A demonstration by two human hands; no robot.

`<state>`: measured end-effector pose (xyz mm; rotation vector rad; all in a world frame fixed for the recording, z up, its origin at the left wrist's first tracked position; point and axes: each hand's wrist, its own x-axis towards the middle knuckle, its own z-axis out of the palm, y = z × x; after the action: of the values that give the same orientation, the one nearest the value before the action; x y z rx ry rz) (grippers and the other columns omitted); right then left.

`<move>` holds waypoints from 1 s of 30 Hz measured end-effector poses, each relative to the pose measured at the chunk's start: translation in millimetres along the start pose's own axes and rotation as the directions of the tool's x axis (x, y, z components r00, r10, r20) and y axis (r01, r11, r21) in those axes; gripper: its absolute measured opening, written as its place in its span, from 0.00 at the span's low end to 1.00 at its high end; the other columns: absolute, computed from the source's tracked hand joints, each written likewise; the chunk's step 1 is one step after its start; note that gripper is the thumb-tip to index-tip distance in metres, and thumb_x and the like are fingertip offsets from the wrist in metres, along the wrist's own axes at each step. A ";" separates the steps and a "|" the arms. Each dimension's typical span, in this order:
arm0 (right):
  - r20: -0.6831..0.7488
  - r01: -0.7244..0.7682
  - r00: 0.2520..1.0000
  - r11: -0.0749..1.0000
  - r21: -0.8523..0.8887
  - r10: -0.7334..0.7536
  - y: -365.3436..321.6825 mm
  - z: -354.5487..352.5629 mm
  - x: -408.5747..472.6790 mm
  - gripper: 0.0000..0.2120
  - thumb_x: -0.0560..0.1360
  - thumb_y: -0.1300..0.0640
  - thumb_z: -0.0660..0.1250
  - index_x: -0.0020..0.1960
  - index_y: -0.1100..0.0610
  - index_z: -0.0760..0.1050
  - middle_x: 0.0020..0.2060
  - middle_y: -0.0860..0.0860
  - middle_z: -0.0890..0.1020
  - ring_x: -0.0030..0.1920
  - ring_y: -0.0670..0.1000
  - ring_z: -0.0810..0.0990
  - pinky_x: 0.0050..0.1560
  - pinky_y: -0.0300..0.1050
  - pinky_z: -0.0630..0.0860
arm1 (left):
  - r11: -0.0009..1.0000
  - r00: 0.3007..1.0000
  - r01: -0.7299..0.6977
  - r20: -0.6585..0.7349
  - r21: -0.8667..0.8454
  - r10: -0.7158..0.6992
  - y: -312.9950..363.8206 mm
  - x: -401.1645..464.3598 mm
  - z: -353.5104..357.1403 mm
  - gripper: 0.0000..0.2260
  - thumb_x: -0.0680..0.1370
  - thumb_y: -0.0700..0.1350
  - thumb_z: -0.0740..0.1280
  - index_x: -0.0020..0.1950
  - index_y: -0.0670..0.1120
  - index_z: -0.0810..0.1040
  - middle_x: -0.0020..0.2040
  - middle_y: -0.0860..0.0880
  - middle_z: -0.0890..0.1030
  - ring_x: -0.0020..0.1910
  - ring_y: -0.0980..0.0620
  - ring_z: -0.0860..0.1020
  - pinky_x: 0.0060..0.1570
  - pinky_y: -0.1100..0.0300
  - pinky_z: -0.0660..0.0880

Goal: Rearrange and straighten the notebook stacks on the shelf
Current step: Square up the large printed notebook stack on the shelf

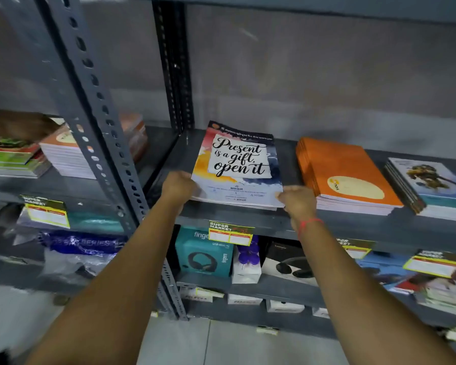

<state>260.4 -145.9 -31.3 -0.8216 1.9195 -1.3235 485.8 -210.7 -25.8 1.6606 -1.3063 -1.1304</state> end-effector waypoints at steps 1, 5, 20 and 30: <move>-0.007 0.028 1.000 1.000 -0.011 -0.028 4.7 1.7 -2.2 0.09 0.70 0.65 0.69 0.50 0.66 0.80 0.52 0.60 0.82 0.51 0.54 0.78 0.53 0.44 0.72 | 1.000 1.000 -0.009 0.007 -0.003 0.009 -4.5 -1.0 -1.1 0.05 0.70 0.33 0.68 0.44 0.38 0.80 0.45 0.37 0.80 0.45 0.46 0.74 0.46 0.56 0.70; 0.082 0.107 0.990 0.991 0.085 -0.114 26.1 -4.0 -8.2 0.21 0.73 0.60 0.68 0.65 0.60 0.73 0.61 0.55 0.79 0.56 0.49 0.76 0.59 0.42 0.70 | 0.987 0.990 -0.132 0.030 -0.089 0.135 -25.2 -3.8 -9.2 0.15 0.73 0.40 0.69 0.59 0.40 0.76 0.51 0.46 0.77 0.52 0.50 0.74 0.53 0.57 0.69; 0.351 0.210 0.898 0.960 0.187 -0.265 65.6 -13.8 12.7 0.28 0.73 0.64 0.68 0.71 0.56 0.65 0.47 0.27 0.79 0.51 0.26 0.77 0.51 0.23 0.73 | 0.923 0.954 -0.223 0.122 -0.312 0.272 -65.8 11.3 0.4 0.28 0.72 0.32 0.68 0.70 0.40 0.64 0.45 0.69 0.81 0.42 0.74 0.78 0.41 0.80 0.73; 0.335 0.225 0.902 0.959 0.171 -0.271 68.7 -7.7 19.8 0.31 0.72 0.62 0.69 0.72 0.54 0.63 0.47 0.24 0.76 0.53 0.26 0.74 0.57 0.25 0.71 | 0.928 0.958 -0.231 0.096 -0.291 0.269 -66.0 15.1 -1.1 0.25 0.72 0.31 0.68 0.68 0.37 0.68 0.51 0.63 0.79 0.43 0.72 0.78 0.42 0.79 0.73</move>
<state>233.8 -137.4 -97.6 -1.1826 1.4663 -1.3214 510.4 -211.0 -88.8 1.1942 -1.3312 -1.2216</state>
